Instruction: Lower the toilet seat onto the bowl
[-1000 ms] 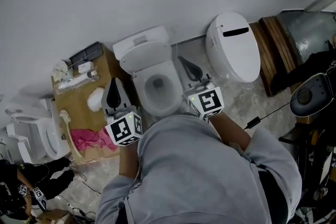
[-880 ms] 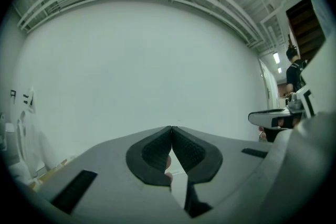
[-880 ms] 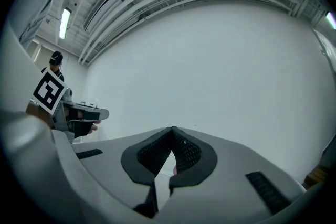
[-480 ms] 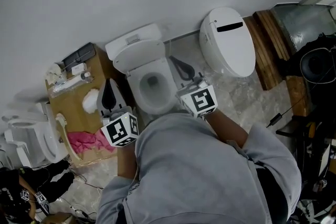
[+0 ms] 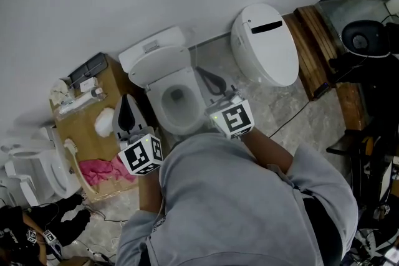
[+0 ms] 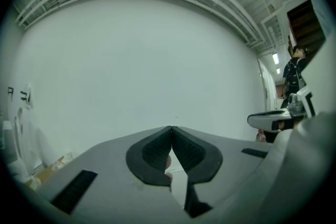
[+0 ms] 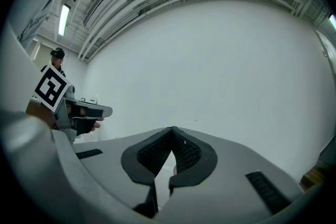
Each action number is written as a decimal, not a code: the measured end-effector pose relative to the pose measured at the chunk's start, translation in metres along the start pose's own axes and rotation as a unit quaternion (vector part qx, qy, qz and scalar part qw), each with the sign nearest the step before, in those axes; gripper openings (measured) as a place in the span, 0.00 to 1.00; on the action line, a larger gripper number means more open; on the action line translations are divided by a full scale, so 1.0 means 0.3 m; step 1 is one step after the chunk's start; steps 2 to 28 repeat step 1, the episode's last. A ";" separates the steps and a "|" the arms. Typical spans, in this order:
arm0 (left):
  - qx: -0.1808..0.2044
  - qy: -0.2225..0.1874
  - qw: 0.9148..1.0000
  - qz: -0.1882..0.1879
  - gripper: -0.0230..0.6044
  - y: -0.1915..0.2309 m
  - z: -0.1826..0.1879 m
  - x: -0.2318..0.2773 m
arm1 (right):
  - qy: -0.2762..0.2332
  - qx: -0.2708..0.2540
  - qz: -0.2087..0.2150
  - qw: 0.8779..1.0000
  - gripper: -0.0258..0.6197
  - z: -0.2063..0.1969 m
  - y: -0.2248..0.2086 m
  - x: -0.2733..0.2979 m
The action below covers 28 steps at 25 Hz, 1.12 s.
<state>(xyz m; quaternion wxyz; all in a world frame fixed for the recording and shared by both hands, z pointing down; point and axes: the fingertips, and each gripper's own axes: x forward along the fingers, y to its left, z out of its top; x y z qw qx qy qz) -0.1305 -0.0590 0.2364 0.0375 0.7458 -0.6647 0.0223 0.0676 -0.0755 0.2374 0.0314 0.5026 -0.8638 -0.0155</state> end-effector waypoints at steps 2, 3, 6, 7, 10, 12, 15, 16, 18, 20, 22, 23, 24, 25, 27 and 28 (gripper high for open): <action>0.000 0.000 1.000 0.000 0.04 0.000 -0.002 0.001 | -0.001 -0.002 0.001 1.000 0.04 -0.002 0.000 0.000; 0.000 0.000 1.000 0.000 0.04 0.000 -0.002 0.001 | -0.001 -0.002 0.001 1.000 0.04 -0.002 0.000 0.000; 0.000 0.000 1.000 0.000 0.04 0.000 -0.002 0.001 | -0.001 -0.002 0.001 1.000 0.04 -0.002 0.000 0.000; 0.000 0.000 1.000 0.000 0.04 0.000 -0.002 0.001 | -0.001 -0.002 0.001 1.000 0.04 -0.002 0.000 0.000; 0.000 0.000 1.000 0.000 0.04 0.000 -0.002 0.001 | -0.001 -0.002 0.001 1.000 0.04 -0.002 0.000 0.000; 0.000 0.000 1.000 0.000 0.04 0.000 -0.002 0.001 | -0.001 -0.002 0.001 1.000 0.04 -0.002 0.000 0.000; 0.000 0.000 1.000 0.000 0.04 0.000 -0.002 0.001 | -0.001 -0.002 0.001 1.000 0.04 -0.002 0.000 0.000; 0.000 0.000 1.000 0.000 0.04 0.000 -0.002 0.001 | -0.001 -0.002 0.001 1.000 0.04 -0.002 0.000 0.000; 0.000 0.000 1.000 0.000 0.04 0.000 -0.002 0.001 | -0.001 -0.002 0.001 1.000 0.04 -0.002 0.000 0.000; 0.000 0.000 1.000 0.000 0.04 0.000 -0.002 0.001 | -0.001 -0.002 0.001 1.000 0.04 -0.002 0.000 0.000; 0.000 0.000 1.000 0.000 0.04 0.000 -0.002 0.001 | -0.001 -0.002 0.001 1.000 0.04 -0.002 0.000 0.000; 0.000 0.000 1.000 0.000 0.04 0.000 -0.002 0.001 | -0.001 -0.002 0.001 1.000 0.04 -0.002 0.000 0.000; 0.000 0.000 1.000 0.000 0.04 0.000 -0.002 0.001 | -0.001 -0.002 0.001 1.000 0.04 -0.002 0.000 0.000; 0.000 0.000 1.000 0.000 0.04 0.000 -0.002 0.001 | -0.001 -0.002 0.001 1.000 0.04 -0.002 0.000 0.000; 0.000 0.000 1.000 0.000 0.04 0.000 -0.002 0.001 | -0.001 -0.002 0.001 1.000 0.04 -0.002 0.000 0.000; 0.000 0.000 1.000 0.000 0.04 0.000 -0.002 0.001 | -0.001 -0.002 0.001 1.000 0.04 -0.002 0.000 0.000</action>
